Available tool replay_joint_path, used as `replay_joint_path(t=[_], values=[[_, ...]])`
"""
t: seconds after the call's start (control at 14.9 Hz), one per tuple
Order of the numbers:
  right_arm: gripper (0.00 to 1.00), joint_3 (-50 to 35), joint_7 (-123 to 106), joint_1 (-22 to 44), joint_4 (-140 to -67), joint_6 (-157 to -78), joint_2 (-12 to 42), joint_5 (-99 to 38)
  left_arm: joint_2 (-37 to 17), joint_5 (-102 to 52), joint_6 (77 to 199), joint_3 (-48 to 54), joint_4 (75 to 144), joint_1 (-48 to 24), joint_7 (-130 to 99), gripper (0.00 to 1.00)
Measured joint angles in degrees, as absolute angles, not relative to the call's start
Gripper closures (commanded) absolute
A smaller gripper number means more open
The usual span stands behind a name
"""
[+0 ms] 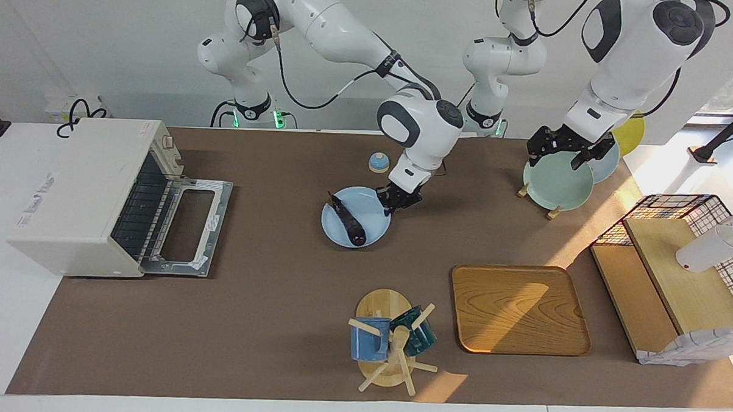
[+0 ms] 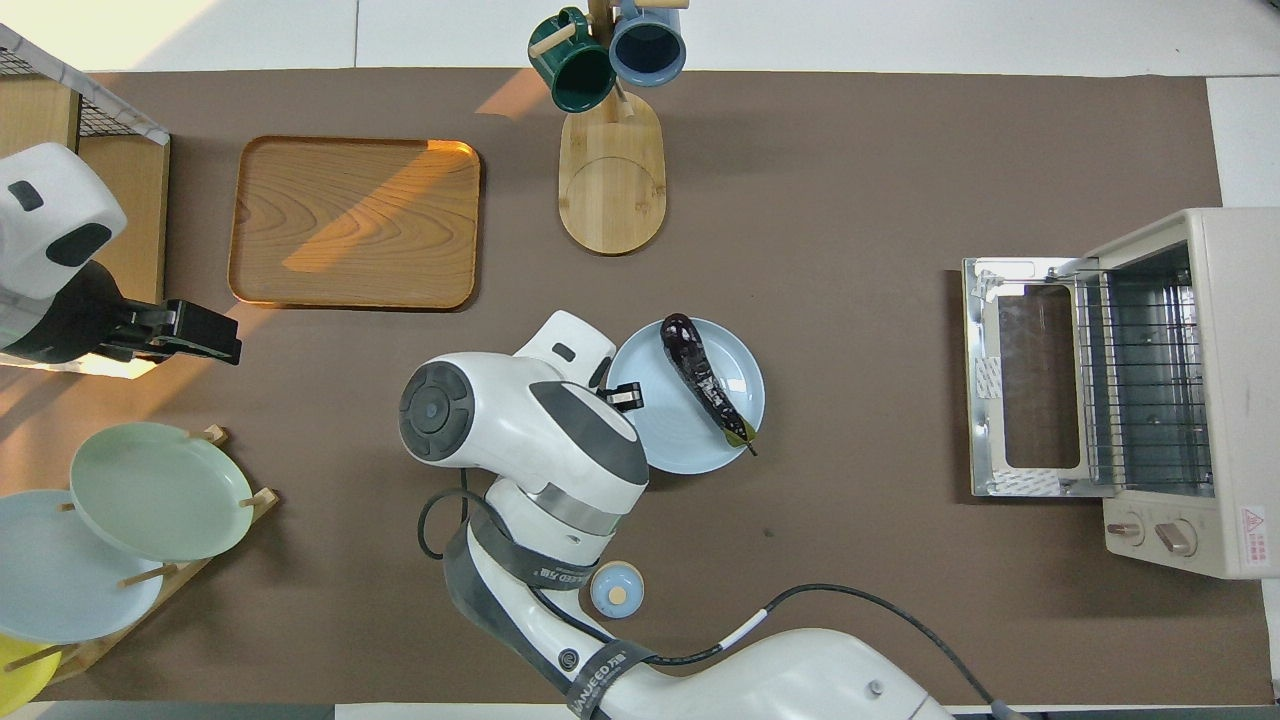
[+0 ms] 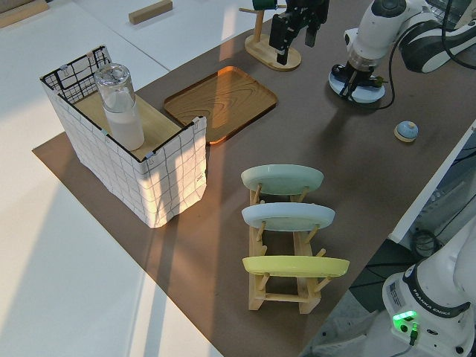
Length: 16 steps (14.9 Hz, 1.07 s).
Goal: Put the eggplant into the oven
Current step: 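Carry the eggplant into the open oven and release it with the right gripper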
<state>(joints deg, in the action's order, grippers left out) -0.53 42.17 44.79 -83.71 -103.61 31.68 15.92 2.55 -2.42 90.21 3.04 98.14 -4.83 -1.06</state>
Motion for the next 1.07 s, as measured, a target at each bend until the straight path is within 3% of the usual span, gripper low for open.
replay_joint_path(t=[0.27,0.74,1.07], values=[[1.0,-0.32,37.27,37.32,-89.78,-101.71,24.67,16.03,2.55,-2.42,90.21,2.99,98.09,-4.84,-1.06,0.0],[1.0,-0.23,18.29,18.35,-116.27,-108.62,3.24,16.12,2.55,-2.42,90.21,2.78,97.6,-4.83,-1.06,0.0],[1.0,-0.24,1.11,4.55,-121.79,-110.73,-2.58,16.12,2.55,-2.42,90.21,2.52,97.6,-4.82,-1.06,0.0]])
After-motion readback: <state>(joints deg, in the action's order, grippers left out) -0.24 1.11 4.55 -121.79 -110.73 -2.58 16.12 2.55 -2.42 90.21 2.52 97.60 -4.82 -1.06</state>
